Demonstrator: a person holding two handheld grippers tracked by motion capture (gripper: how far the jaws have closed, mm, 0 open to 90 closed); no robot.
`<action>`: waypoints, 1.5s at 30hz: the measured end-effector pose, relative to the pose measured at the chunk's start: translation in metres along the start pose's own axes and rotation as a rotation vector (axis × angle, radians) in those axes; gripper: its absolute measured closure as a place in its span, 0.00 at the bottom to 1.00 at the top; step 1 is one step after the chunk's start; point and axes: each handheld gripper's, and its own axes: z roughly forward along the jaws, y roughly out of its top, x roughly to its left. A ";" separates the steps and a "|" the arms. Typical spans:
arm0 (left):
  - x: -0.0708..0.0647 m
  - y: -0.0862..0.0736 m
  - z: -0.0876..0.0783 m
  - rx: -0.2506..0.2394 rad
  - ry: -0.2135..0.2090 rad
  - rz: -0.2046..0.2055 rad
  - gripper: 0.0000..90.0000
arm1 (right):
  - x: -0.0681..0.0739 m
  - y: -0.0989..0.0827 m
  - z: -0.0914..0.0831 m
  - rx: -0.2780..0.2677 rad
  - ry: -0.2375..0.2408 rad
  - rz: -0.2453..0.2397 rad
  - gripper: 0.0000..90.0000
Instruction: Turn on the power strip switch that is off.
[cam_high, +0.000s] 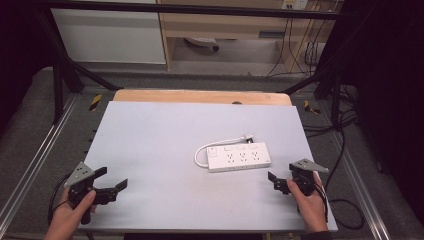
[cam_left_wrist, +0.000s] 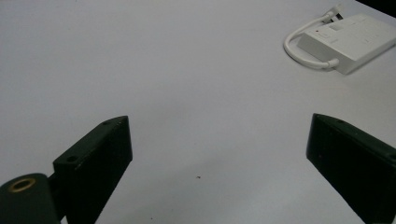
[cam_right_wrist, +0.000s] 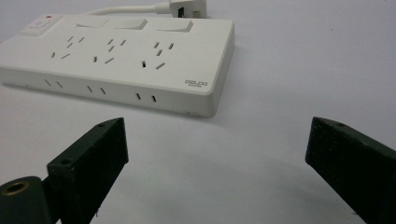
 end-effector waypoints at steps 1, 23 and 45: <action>0.000 0.000 0.000 0.000 -0.001 0.000 0.08 | 0.000 0.000 0.000 0.002 0.001 0.002 0.07; 0.000 0.000 0.001 0.003 -0.012 0.009 0.08 | -0.002 0.016 -0.015 -0.086 0.012 0.025 0.04; 0.000 0.000 0.002 0.006 -0.015 0.014 0.07 | 0.006 0.026 -0.021 -0.106 0.054 0.008 0.03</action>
